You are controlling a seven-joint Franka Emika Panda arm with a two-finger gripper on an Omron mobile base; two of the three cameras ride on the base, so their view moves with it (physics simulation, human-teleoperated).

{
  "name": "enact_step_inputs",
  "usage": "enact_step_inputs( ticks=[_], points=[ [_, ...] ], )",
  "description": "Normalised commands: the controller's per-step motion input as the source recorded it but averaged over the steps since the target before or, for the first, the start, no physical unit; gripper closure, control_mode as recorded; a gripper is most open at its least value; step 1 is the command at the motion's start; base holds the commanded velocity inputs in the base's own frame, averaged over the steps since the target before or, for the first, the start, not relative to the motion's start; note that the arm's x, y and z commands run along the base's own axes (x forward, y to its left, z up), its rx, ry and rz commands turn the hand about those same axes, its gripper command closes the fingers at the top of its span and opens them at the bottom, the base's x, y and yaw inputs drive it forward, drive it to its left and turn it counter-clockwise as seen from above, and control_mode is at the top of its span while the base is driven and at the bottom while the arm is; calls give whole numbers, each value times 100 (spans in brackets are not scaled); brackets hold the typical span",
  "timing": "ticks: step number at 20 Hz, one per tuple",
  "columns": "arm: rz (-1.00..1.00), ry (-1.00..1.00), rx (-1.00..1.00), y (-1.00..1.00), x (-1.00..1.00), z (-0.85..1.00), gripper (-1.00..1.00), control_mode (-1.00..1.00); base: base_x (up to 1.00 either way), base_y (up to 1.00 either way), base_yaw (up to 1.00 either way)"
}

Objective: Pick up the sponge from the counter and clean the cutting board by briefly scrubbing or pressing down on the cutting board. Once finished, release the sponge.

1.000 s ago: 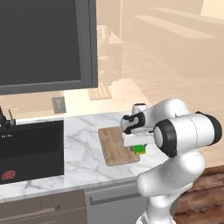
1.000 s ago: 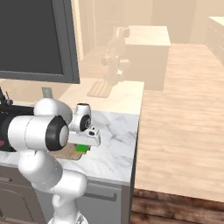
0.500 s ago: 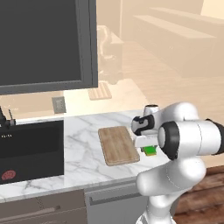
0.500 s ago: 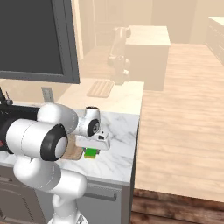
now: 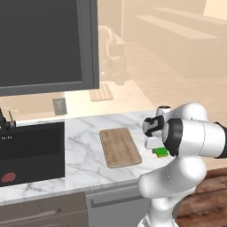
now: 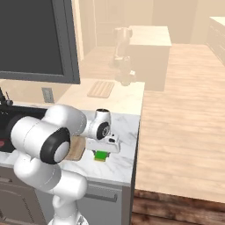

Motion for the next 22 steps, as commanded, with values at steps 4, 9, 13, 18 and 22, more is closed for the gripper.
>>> enact_step_inputs(
  ticks=[4, 9, 13, 18, 22],
  points=[
    [0, 0, 0, -20, 0, -25, 100, -100, 0, 0, 0],
    [0, 0, 0, -4, 0, -14, 100, -100, 0, 0, 0],
    [0, 0, 0, 0, 0, 0, 100, -100, 0, 0, 0],
    [0, 0, 0, 0, 0, 0, -100, -100, 0, 0, 0],
    [0, 0, 0, 0, 0, 0, -100, -100, 0, 0, 0]
  ],
)
